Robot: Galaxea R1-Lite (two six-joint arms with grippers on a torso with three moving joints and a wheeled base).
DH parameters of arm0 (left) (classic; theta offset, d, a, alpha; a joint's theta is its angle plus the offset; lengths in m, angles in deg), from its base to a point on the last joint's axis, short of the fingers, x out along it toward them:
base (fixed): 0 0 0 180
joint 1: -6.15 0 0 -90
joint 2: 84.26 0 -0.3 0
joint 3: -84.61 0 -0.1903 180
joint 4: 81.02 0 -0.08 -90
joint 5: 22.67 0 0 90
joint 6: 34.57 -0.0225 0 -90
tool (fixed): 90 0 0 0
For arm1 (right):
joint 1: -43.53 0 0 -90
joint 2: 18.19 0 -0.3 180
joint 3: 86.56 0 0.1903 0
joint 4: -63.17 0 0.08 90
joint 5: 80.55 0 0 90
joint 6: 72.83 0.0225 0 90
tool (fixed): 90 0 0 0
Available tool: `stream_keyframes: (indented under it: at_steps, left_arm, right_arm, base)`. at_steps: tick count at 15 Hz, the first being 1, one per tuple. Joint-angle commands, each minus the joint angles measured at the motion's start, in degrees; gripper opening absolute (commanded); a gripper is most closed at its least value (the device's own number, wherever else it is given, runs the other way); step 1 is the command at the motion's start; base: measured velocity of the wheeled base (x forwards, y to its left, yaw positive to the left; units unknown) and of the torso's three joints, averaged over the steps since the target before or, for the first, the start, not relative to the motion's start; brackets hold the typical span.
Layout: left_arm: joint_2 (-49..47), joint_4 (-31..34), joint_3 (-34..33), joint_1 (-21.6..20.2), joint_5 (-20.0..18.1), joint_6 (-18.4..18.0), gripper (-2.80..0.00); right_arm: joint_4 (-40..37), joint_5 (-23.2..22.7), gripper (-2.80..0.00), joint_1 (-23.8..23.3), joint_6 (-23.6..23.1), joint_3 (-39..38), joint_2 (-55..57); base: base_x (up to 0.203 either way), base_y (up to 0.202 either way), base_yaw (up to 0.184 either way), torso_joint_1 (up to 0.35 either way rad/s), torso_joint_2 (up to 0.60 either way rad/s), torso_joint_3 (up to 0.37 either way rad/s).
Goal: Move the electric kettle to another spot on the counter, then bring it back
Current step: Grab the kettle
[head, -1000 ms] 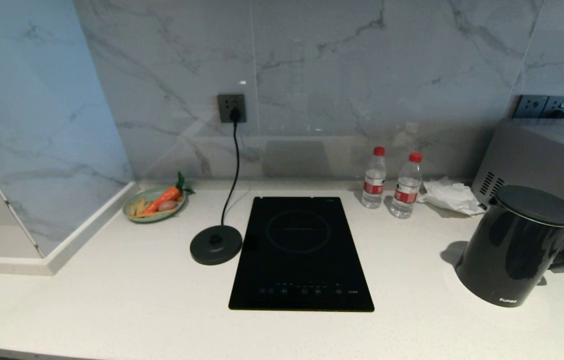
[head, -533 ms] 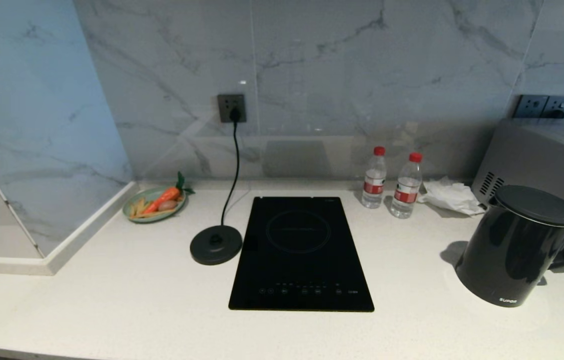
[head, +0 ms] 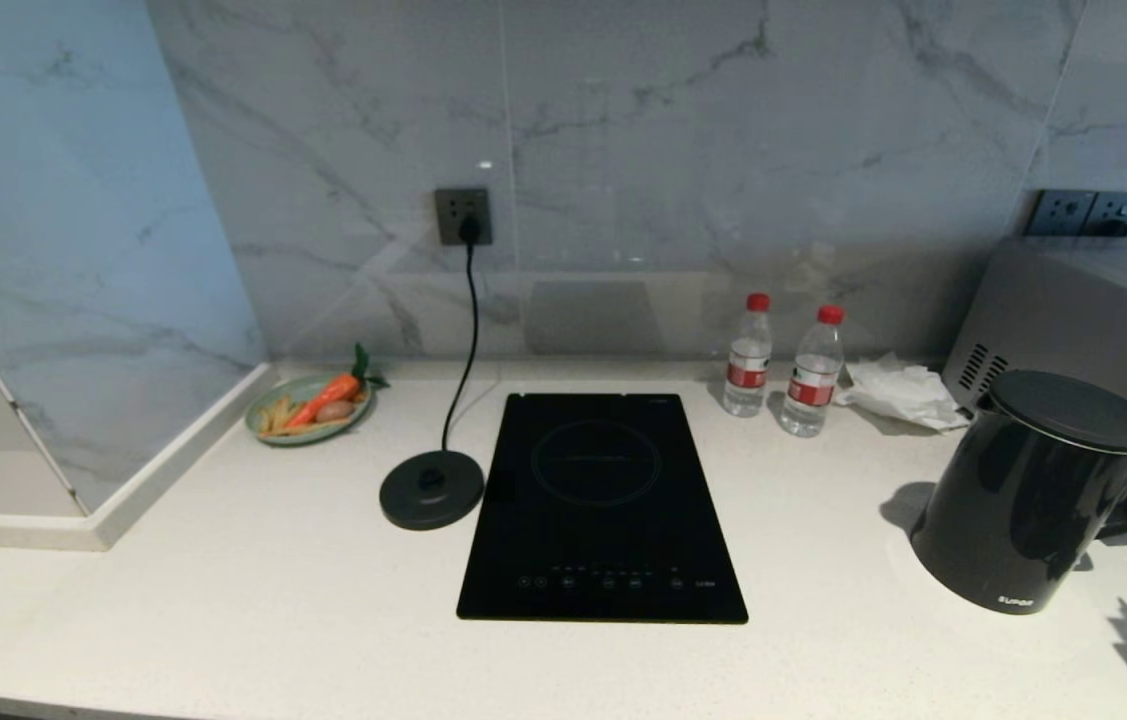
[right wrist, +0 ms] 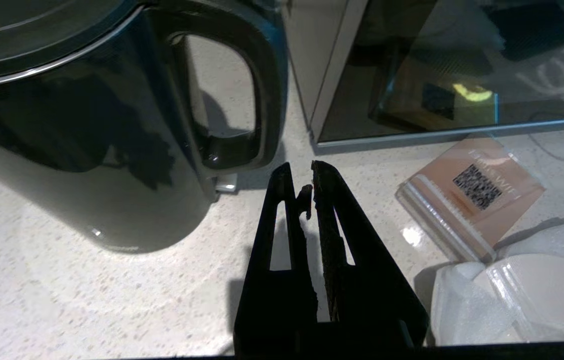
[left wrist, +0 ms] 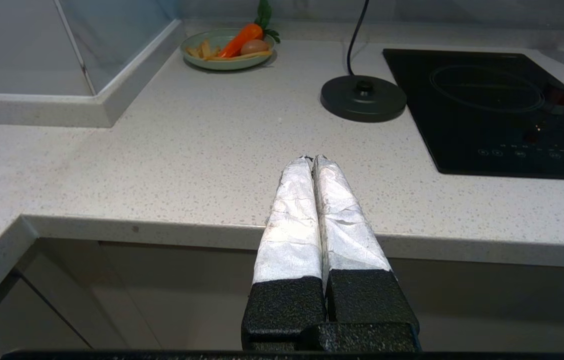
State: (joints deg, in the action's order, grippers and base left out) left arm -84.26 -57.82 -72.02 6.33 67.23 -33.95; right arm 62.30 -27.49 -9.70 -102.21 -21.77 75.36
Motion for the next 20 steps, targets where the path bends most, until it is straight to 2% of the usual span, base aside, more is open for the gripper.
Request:
stream_keyframes:
  at_steps: [1,3,4,9,13,20]
  left_arm:
    - [0.0,0.0,-0.2,0.0,0.0,0.1,-2.80]
    - [0.0,0.0,-0.2,0.0,0.0,0.1,-2.80]
    - [0.0,0.0,-0.2,0.0,0.0,0.0,-2.80]
    - [0.0,0.0,-0.2,0.0,0.0,0.0,-2.80]
    - [0.0,0.0,-0.2,0.0,0.0,0.0,-2.80]
    - [0.0,0.0,-0.2,0.0,0.0,0.0,-2.80]
  right_arm:
    - [2.3,-0.1,-2.80,-0.5,-0.2,-0.4,2.5]
    - [2.7,-0.2,-2.80,-0.7,-0.1,-0.4,3.2]
    - [2.9,-0.3,-0.02,-0.7,-0.1,-0.3,3.4]
    - [3.4,-0.5,0.00,-0.6,-0.2,0.5,4.3]
    - [11.1,0.4,0.00,0.0,0.5,2.2,9.4]
    - [11.7,1.2,0.00,3.0,0.6,4.2,10.9]
  base:
    - [0.000,0.000,0.000,0.000,0.00,0.000]
    - [0.000,0.000,0.000,0.000,0.00,0.000]
    - [0.000,0.000,0.000,0.000,0.00,0.000]
    - [0.000,0.000,0.000,0.000,0.00,0.000]
    - [0.000,0.000,0.000,0.000,0.00,0.000]
    - [0.000,0.000,0.000,0.000,0.00,0.000]
